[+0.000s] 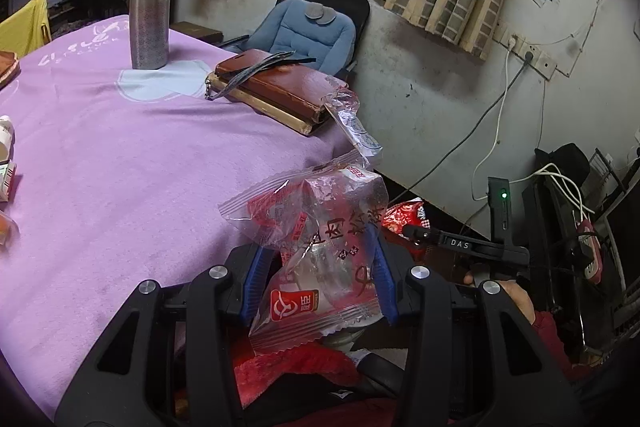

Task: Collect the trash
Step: 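Open the right gripper to drop the chip bag into the wastebasket, then lower the candy bag into the wastebasket and open the left gripper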

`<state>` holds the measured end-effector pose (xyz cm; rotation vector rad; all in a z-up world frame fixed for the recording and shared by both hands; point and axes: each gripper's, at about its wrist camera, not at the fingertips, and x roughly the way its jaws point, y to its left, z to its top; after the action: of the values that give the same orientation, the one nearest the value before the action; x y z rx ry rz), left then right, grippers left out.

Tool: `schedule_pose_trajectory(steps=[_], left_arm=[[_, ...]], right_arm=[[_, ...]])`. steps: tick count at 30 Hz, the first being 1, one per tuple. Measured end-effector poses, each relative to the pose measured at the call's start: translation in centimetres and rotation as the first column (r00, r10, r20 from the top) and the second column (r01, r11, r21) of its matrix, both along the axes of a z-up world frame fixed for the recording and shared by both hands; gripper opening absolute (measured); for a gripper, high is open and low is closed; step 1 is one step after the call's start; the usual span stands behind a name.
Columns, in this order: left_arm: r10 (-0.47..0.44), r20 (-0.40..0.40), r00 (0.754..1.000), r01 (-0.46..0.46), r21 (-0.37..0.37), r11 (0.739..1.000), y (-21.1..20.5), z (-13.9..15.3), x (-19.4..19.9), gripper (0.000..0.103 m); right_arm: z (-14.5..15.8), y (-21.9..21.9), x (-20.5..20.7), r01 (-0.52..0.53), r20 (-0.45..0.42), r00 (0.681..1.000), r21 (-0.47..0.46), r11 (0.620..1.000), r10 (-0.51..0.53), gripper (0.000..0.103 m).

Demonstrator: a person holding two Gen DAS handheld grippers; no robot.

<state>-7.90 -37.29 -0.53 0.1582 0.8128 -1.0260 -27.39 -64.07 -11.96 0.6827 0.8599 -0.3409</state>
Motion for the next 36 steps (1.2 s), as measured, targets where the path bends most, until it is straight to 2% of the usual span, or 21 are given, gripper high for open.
schedule_pose_trajectory(steps=[6,9,15,20,26,31,34,36], left_arm=[[-0.009,0.001,1.0,0.009,0.004,1.0,-0.3,-0.2,-0.2,0.046],[-0.012,0.001,1.0,0.012,0.006,1.0,-0.4,-0.2,-0.3,0.046],[-0.042,-0.002,0.999,0.042,0.022,0.999,-1.3,-0.6,-0.5,0.046],[-0.107,-0.002,0.994,0.107,0.058,0.993,-4.0,-1.4,-1.2,0.046],[-0.232,-0.035,0.972,0.235,0.113,0.965,-9.5,-3.6,-2.6,0.046],[-0.316,-0.093,0.944,0.327,0.15,0.933,-14.3,-6.3,-3.2,0.046],[-0.349,-0.097,0.932,0.361,0.183,0.914,-16.8,-7.8,-3.5,0.048],[-0.352,-0.094,0.931,0.364,0.205,0.908,-18.3,-8.5,-3.5,0.06]], right_arm=[[-0.4,0.0,0.2,-0.007,-0.049,0.999,-0.028,1.0,0.006,0.075],[-0.5,0.1,0.2,-0.009,-0.068,0.998,-0.057,0.998,0.005,0.075],[1.6,-0.2,-0.8,0.017,-0.001,1.0,-0.089,0.996,-0.017,0.075],[3.5,-0.7,-1.9,0.049,0.063,0.997,-0.113,0.992,-0.042,0.075],[5.4,-1.4,-3.3,0.083,0.117,0.991,-0.15,0.985,-0.066,0.075],[5.5,-2.8,-4.6,0.119,0.143,0.985,-0.143,0.983,-0.098,0.075],[5.3,-3.9,-5.5,0.148,0.15,0.98,-0.128,0.981,-0.128,0.075],[5.0,-4.6,-6.2,0.173,0.156,0.976,-0.113,0.978,-0.154,0.075]])
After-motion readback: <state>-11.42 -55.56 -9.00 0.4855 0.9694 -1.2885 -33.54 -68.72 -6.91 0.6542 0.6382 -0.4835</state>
